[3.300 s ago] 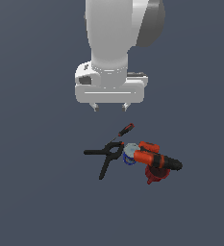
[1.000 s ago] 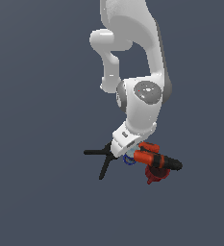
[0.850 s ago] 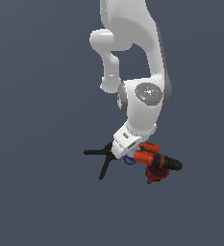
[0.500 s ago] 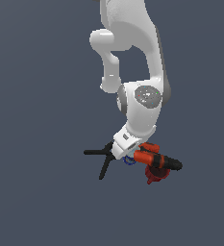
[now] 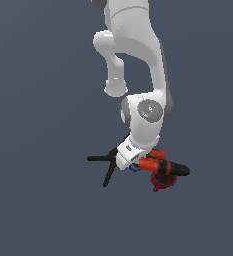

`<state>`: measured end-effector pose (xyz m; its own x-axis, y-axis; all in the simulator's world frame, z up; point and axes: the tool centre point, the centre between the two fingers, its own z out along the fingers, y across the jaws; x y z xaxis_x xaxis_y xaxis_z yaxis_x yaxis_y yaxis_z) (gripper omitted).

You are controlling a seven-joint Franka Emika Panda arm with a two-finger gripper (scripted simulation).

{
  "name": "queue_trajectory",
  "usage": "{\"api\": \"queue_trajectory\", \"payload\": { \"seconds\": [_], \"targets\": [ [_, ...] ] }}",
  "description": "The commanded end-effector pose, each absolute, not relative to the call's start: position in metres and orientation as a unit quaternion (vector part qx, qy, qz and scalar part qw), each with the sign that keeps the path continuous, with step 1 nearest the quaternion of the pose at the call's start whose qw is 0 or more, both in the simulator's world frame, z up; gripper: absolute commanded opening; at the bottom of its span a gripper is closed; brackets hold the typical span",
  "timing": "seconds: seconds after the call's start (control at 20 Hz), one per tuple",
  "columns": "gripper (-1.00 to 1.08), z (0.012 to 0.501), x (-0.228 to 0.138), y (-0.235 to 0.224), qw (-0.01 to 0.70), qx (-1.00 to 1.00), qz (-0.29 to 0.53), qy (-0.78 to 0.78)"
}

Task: Pick up a designated object from a clutter of objects.

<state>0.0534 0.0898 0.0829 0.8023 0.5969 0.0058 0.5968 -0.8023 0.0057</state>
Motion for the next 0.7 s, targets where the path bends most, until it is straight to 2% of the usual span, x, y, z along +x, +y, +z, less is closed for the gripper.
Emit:
{"api": "queue_trajectory", "payload": {
  "seconds": [0.0,0.05,0.65],
  "targets": [
    [1.00,0.0742,0.0512,0.0926,0.000,0.949,0.000,0.316],
    [-1.00,0.0742,0.0512,0.0926,0.000,0.949,0.000,0.316],
    [-1.00,0.0840,0.0544,0.0901,0.003,0.949,0.005,0.315]
  ]
}}
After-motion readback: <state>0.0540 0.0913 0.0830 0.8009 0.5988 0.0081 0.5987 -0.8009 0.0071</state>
